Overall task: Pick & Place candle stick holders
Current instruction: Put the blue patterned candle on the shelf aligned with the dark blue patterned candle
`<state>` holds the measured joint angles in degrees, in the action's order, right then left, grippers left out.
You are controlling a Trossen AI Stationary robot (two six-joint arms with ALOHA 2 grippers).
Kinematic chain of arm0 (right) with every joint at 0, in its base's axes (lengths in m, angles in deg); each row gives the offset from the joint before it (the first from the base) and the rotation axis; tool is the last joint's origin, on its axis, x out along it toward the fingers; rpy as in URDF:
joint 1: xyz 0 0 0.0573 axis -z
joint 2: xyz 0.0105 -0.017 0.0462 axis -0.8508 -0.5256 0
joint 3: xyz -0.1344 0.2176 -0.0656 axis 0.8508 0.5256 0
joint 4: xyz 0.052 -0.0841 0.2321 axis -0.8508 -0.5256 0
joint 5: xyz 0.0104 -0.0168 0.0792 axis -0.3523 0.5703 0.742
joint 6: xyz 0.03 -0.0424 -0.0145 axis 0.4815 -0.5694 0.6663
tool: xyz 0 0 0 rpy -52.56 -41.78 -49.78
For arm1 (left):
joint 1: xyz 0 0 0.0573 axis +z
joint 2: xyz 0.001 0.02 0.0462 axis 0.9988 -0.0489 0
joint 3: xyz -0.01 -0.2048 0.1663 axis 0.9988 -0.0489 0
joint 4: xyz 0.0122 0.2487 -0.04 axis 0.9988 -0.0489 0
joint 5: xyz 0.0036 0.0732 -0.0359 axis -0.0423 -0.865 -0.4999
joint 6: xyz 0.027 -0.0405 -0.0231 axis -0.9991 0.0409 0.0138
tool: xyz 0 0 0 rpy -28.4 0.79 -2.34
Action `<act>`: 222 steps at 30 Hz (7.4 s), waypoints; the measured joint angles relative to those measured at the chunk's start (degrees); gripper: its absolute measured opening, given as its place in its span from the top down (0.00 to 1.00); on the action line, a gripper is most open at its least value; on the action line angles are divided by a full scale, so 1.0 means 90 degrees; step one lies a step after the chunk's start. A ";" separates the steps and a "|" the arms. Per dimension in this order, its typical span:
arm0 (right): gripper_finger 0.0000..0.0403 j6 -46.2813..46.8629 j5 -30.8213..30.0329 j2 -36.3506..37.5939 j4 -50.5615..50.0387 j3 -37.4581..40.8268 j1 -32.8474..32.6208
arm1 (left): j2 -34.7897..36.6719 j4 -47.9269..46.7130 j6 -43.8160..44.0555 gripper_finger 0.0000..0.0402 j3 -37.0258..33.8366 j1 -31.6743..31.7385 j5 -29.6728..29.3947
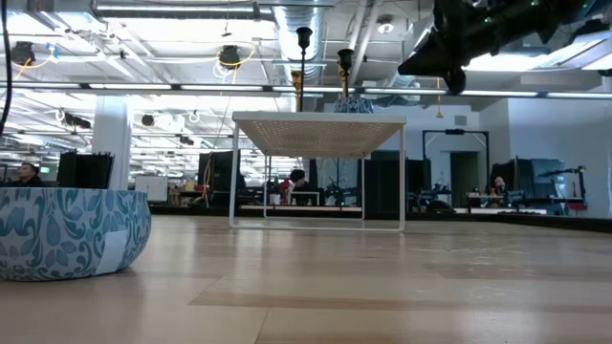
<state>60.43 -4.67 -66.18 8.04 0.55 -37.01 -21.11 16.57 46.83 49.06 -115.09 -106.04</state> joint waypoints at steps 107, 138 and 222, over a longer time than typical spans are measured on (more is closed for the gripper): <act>1.00 -0.0551 -0.0001 0.0000 -0.0010 -0.0007 -0.0742 | -0.2653 -0.0383 0.5336 0.61 -0.0996 -0.0290 0.1921; 1.00 -0.0568 -0.0001 0.0002 -0.0010 -0.0007 -0.0742 | -0.3449 0.0117 0.5534 0.74 -0.1001 -0.0281 0.2227; 1.00 -0.1054 -0.0218 0.0002 -0.0743 -0.0007 -0.0723 | -0.4211 -0.6187 0.2624 1.00 0.4905 0.4113 0.0514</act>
<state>50.94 -6.63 -66.16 1.36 0.49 -43.51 -59.01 -39.11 70.45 93.20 -78.07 -101.41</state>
